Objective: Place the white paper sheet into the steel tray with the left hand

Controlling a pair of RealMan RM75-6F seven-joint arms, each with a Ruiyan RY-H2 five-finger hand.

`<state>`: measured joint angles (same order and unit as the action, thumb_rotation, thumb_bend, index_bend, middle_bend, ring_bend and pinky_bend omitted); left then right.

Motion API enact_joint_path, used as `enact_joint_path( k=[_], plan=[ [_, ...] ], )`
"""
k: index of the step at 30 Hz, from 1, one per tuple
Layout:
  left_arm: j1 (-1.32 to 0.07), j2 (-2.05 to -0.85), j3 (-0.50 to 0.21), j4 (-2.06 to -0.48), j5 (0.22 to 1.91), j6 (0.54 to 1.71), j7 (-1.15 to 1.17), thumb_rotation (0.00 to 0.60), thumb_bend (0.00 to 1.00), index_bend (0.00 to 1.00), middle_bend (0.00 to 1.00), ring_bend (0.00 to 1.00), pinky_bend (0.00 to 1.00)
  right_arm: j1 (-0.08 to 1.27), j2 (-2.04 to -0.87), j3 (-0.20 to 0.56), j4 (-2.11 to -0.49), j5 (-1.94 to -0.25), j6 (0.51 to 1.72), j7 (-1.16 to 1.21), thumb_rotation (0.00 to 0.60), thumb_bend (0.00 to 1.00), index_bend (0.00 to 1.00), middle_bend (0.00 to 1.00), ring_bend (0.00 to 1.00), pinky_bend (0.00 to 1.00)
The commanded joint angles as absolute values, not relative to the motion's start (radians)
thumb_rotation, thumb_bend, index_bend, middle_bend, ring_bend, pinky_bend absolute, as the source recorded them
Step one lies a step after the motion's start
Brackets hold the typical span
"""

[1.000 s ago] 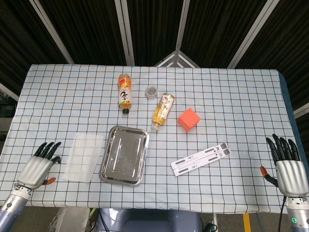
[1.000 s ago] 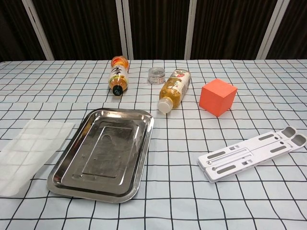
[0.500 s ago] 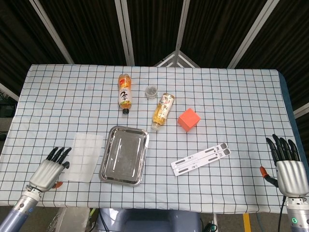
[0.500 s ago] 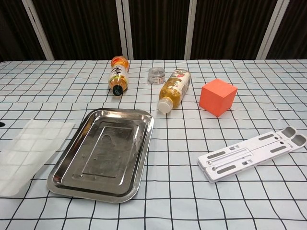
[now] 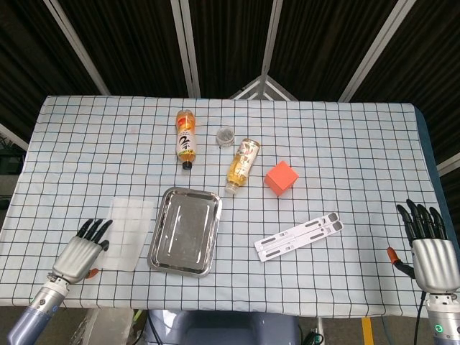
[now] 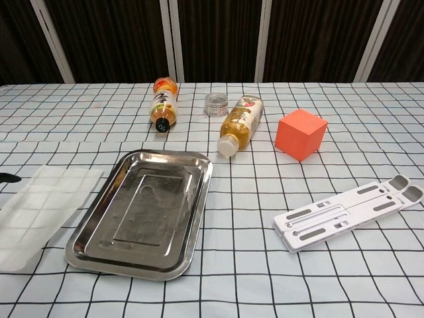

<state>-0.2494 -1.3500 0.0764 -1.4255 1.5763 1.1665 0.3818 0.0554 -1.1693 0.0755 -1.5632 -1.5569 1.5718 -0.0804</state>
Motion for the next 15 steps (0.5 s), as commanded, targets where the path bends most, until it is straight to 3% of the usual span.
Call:
enact_joint_path(
  k=[1, 11, 15],
  plan=[
    [-0.251, -1.356, 0.077, -1.416, 1.575, 1.168, 0.384, 0.6, 0.15, 0.44, 0.0, 0.0, 0.0, 0.055, -1.169, 0.076, -1.563, -1.556, 1.571, -0.079, 0.6, 0.33, 0.0, 0.0, 0.0, 0.0],
    [-0.262, -1.386, 0.07, -1.397, 1.561, 1.163, 0.372, 0.6, 0.21, 0.46, 0.0, 0.0, 0.0, 0.055, -1.169, 0.076, -1.565, -1.554, 1.57, -0.079, 0.6, 0.33, 0.0, 0.0, 0.0, 0.0],
    [-0.266, -1.395, 0.07, -1.396, 1.559, 1.164, 0.366, 0.6, 0.29, 0.5, 0.0, 0.0, 0.0, 0.055, -1.168, 0.076, -1.566, -1.553, 1.57, -0.078, 0.6, 0.33, 0.0, 0.0, 0.0, 0.0]
  ],
)
